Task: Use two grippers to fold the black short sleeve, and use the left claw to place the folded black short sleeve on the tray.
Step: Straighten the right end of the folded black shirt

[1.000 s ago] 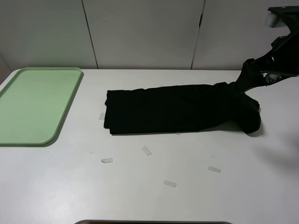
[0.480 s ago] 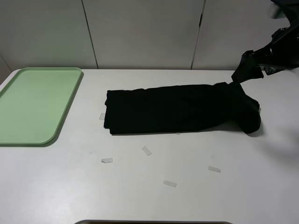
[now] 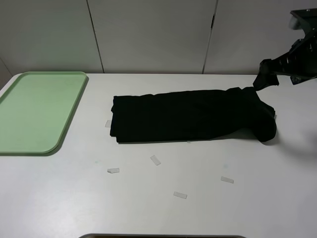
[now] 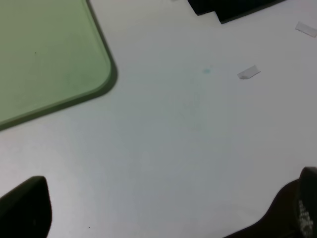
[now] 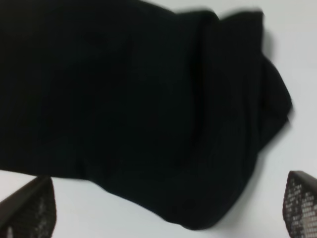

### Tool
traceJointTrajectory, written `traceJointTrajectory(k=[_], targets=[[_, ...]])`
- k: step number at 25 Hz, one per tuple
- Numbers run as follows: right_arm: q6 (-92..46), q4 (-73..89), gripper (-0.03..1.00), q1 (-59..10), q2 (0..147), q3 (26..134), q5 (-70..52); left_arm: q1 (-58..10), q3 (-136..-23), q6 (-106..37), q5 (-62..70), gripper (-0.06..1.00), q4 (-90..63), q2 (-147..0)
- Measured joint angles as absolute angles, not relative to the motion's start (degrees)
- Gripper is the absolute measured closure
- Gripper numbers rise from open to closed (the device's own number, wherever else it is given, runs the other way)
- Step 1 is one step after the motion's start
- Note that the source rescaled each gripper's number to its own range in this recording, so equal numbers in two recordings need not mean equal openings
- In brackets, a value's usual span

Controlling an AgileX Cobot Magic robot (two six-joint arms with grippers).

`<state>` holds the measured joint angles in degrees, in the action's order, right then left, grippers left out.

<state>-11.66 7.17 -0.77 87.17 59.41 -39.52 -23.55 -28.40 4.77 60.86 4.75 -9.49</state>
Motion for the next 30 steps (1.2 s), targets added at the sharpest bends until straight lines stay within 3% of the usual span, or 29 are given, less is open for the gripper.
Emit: traceJointTrajectory(k=[9, 18, 30], targets=[[-11.1, 6.7, -0.03, 2.8, 93.3, 59.5, -37.6, -23.6, -28.4, 4.8, 60.9, -0.04, 4.7, -9.5], [-14.0, 10.2, -0.03, -4.4, 94.6, 59.7, -33.4, -23.6, -28.4, 4.8, 60.9, -0.04, 4.7, -9.5], [-20.4, 26.5, -0.03, -8.3, 106.4, 59.7, -22.8, -23.6, -28.4, 4.8, 60.7, -0.04, 4.7, -9.5]])
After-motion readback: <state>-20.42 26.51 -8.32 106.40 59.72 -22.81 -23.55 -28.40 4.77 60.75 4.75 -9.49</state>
